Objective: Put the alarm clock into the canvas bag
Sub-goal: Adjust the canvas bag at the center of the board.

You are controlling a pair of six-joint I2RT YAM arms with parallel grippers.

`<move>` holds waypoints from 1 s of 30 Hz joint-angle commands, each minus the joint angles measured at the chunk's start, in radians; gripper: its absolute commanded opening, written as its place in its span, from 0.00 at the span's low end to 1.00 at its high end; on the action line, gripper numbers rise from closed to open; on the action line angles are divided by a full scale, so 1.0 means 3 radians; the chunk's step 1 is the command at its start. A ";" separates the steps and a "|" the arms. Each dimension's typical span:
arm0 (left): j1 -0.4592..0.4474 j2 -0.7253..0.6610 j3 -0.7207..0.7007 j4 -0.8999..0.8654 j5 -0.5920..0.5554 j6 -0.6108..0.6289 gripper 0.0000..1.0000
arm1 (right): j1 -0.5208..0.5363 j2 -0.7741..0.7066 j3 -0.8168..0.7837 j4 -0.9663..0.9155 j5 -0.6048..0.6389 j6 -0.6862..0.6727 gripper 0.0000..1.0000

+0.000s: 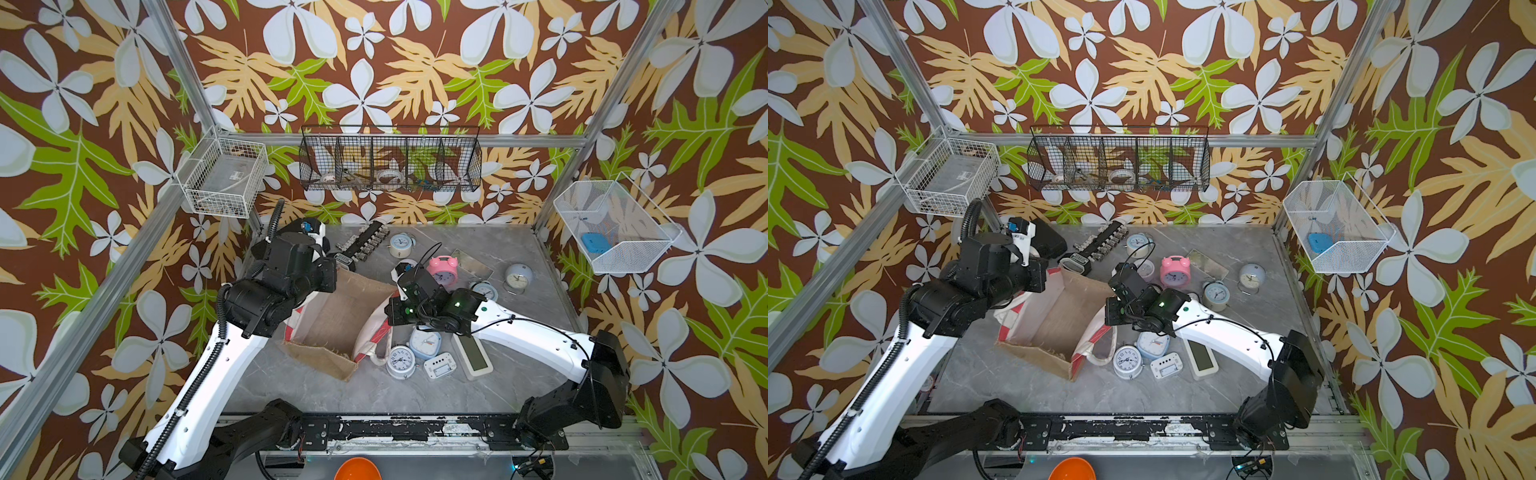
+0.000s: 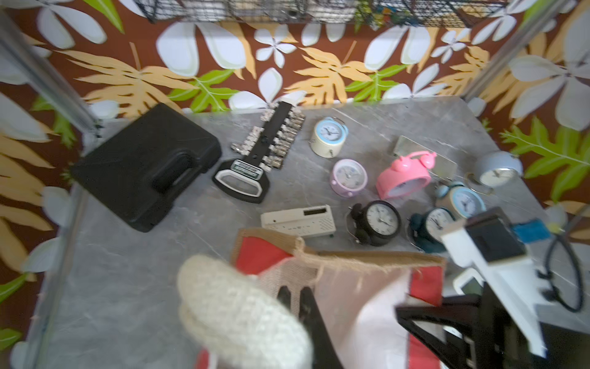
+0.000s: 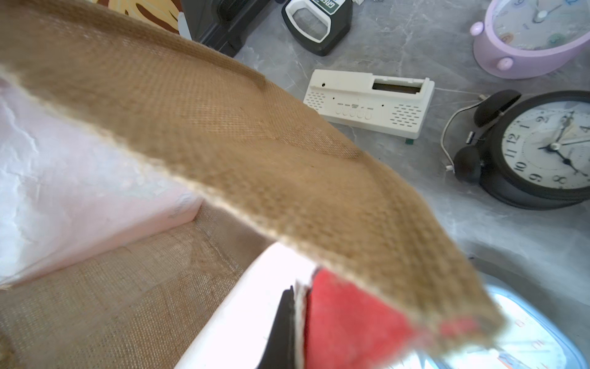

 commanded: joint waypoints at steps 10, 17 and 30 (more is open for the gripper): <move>0.0453 0.0169 -0.0025 -0.0006 -0.0912 0.0444 0.45 | -0.0012 -0.0014 0.0049 -0.0165 0.0026 -0.0129 0.00; 0.0611 0.0330 0.0004 0.0009 -0.1155 0.0502 0.60 | -0.0012 0.0005 0.0073 -0.0155 -0.0014 -0.0144 0.00; 0.0664 0.0381 -0.0008 0.0191 0.0633 0.0644 0.69 | -0.0091 0.0218 0.0365 -0.0258 -0.0071 -0.0547 0.00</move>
